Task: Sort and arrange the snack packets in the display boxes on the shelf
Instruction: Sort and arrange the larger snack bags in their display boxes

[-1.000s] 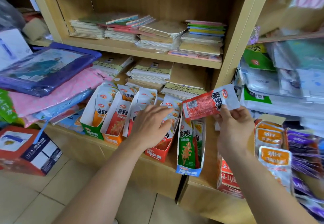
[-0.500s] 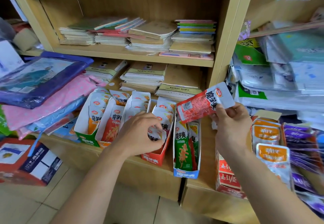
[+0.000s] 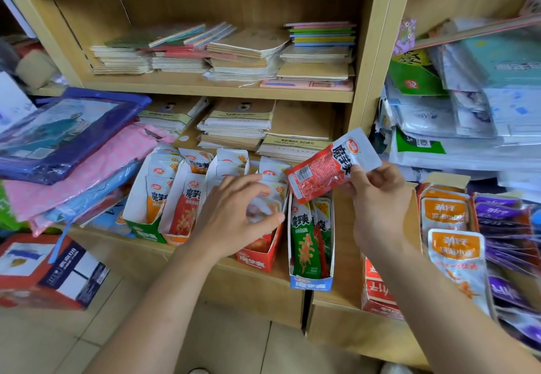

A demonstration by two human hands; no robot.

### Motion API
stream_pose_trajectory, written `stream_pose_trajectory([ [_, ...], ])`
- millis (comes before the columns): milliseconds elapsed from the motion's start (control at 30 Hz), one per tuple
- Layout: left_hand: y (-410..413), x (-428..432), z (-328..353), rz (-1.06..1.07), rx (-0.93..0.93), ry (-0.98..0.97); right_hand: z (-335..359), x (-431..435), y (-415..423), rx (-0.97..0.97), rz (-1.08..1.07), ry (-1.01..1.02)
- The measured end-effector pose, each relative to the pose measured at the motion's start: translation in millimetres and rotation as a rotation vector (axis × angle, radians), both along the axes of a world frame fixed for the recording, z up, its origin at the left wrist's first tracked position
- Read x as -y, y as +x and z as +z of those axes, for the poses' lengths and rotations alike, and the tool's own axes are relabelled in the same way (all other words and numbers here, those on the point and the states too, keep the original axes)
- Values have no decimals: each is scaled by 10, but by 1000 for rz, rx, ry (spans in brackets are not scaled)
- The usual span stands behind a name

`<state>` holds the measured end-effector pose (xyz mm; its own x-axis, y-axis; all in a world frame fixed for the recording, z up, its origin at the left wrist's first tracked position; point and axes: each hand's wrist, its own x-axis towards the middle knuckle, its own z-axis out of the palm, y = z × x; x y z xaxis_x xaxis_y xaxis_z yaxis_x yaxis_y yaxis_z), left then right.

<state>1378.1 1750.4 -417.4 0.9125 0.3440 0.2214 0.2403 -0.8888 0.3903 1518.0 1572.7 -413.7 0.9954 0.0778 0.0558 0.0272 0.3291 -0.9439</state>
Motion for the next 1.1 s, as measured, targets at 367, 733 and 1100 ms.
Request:
stream_pose_trajectory([
  [367,282,0,-216,76,-95,129,46,168,74,27,-59,-87],
  [733,-235,-48,-18,-103,135,-75,86,174,105,52,-40,-65],
  [1100,-455,-19,63,-91,124,-190,84,-21,-7,76,51,18],
])
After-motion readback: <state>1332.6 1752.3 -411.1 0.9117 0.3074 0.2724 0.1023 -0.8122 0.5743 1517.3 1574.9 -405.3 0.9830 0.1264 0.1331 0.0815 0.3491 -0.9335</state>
